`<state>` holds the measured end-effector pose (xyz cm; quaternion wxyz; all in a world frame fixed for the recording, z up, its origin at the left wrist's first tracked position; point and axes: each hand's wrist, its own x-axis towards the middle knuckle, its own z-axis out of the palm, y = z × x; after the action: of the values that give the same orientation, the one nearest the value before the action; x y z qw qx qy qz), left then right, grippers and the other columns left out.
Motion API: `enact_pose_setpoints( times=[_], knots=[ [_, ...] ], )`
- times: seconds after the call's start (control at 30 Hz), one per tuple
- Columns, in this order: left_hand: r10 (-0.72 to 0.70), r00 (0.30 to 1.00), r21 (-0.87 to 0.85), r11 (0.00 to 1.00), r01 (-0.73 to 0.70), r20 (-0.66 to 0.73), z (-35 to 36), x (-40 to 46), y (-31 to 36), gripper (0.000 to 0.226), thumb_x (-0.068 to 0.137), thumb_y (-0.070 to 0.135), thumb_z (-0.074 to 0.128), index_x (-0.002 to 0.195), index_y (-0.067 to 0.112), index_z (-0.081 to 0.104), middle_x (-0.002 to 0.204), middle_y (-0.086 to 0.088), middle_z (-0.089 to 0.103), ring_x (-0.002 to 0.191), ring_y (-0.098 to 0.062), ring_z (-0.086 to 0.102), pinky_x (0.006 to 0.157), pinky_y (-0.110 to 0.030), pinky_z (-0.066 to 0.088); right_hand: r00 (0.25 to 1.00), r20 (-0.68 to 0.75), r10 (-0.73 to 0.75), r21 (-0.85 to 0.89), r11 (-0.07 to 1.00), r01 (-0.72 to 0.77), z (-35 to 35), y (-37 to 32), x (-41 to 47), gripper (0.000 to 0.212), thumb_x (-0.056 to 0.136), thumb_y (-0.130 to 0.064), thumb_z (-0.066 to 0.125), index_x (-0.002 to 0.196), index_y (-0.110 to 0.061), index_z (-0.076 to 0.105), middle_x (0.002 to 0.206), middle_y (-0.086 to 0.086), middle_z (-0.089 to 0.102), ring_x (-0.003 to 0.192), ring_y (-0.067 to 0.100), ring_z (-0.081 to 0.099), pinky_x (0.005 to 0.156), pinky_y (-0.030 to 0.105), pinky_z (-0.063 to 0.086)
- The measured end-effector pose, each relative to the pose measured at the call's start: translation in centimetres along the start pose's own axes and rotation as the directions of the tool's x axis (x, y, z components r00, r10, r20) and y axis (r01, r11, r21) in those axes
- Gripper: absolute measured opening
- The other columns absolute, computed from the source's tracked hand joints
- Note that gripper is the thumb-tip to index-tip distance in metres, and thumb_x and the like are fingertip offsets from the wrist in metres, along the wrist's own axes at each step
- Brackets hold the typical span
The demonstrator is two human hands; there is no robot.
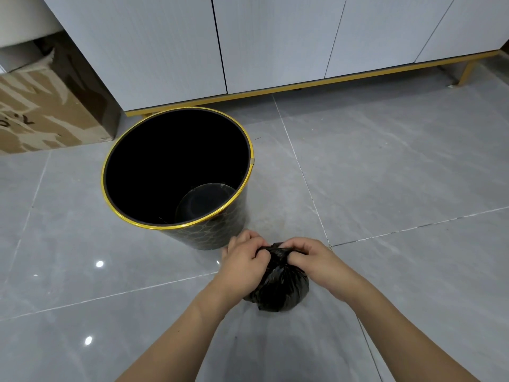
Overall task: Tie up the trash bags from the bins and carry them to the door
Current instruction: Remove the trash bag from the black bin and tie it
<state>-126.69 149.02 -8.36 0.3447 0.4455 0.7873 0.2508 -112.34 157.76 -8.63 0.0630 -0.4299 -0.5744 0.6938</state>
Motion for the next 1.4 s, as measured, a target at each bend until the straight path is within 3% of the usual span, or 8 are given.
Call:
enact_pose_setpoints(
  times=[0.1,0.27,0.4,0.53,0.67,0.77,1.1,1.4],
  knots=[
    [0.018,0.997,0.026,1.0,-0.016,-0.072,0.1,0.0,-0.3,0.009,0.092,0.02,0.051,0.096,0.025,0.058,0.105,0.013,0.047,0.105,-0.011,0.039,0.097,-0.03,0.028,0.997,0.053,0.049,0.099,0.994,-0.054,-0.4,-0.6,-0.2,0.022,0.089,0.002,0.054,0.086,-0.011,0.071,0.074,0.0,0.067,0.065,0.007,0.061,0.06,0.014,0.046],
    [0.273,0.948,0.256,0.94,-0.226,-0.163,0.0,-0.3,-0.8,0.02,0.083,0.009,0.058,0.091,0.025,0.049,0.092,0.012,0.044,0.086,-0.017,0.048,0.077,-0.032,0.039,0.992,0.085,0.096,0.171,0.979,-0.109,-0.9,-0.3,-0.2,0.022,0.087,0.001,0.049,0.087,-0.01,0.068,0.08,0.006,0.068,0.074,0.014,0.063,0.07,0.023,0.049],
    [0.268,0.963,0.055,0.963,-0.265,-0.041,0.1,-0.6,-1.4,0.023,0.081,0.02,0.056,0.103,0.027,0.059,0.1,0.017,0.049,0.092,-0.003,0.052,0.081,-0.026,0.048,0.994,0.042,0.102,0.171,0.979,-0.108,-0.7,-0.2,-0.1,0.025,0.087,0.001,0.044,0.083,-0.011,0.066,0.08,0.007,0.064,0.077,0.017,0.06,0.072,0.026,0.047],
    [0.218,0.972,-0.013,0.975,-0.22,-0.085,0.6,-0.8,-1.3,0.013,0.085,0.033,0.061,0.097,0.029,0.062,0.101,0.016,0.052,0.092,-0.004,0.056,0.081,-0.029,0.051,0.995,0.008,0.103,0.163,0.981,-0.103,-0.6,-0.4,-0.1,0.029,0.088,0.001,0.039,0.084,-0.009,0.066,0.078,0.003,0.065,0.069,0.011,0.059,0.061,0.018,0.045],
    [-0.091,0.995,-0.301,0.951,0.073,-0.045,-0.1,-0.7,0.7,0.018,0.08,0.024,0.057,0.069,0.012,0.05,0.074,0.008,0.048,0.066,-0.013,0.047,0.064,-0.033,0.041,0.99,-0.117,0.083,0.117,0.991,-0.069,-0.2,-0.1,0.4,0.029,0.09,0.002,0.039,0.093,-0.014,0.064,0.094,0.006,0.066,0.084,0.016,0.059,0.073,0.025,0.048],
    [-0.469,0.872,-0.591,0.667,0.454,0.14,-1.2,0.0,2.5,0.017,0.081,0.018,0.049,0.066,0.01,0.046,0.061,-0.002,0.046,0.063,-0.02,0.042,0.062,-0.034,0.034,0.983,-0.181,0.023,0.048,0.999,-0.015,0.1,0.2,0.7,0.028,0.093,-0.001,0.04,0.093,-0.019,0.061,0.091,0.004,0.063,0.087,0.018,0.057,0.084,0.037,0.049],
    [-0.514,0.837,-0.747,0.479,0.462,0.187,-2.0,0.4,2.4,0.013,0.092,0.009,0.056,0.096,0.009,0.067,0.069,-0.002,0.058,0.059,-0.015,0.049,0.056,-0.027,0.04,0.968,-0.241,-0.074,-0.042,0.997,0.066,0.6,0.5,1.3,0.025,0.097,-0.007,0.043,0.092,-0.024,0.061,0.079,-0.005,0.059,0.072,0.011,0.055,0.071,0.025,0.047],
    [-0.466,0.884,-0.265,0.851,0.453,0.014,-1.7,0.6,-0.1,0.02,0.091,0.007,0.039,0.093,0.001,0.058,0.076,-0.008,0.051,0.071,-0.023,0.046,0.064,-0.032,0.036,0.938,-0.281,-0.202,-0.245,0.96,0.133,-0.1,0.8,1.4,0.021,0.099,-0.013,0.047,0.093,-0.026,0.062,0.094,-0.012,0.062,0.088,0.005,0.058,0.078,0.021,0.045]
  ],
)
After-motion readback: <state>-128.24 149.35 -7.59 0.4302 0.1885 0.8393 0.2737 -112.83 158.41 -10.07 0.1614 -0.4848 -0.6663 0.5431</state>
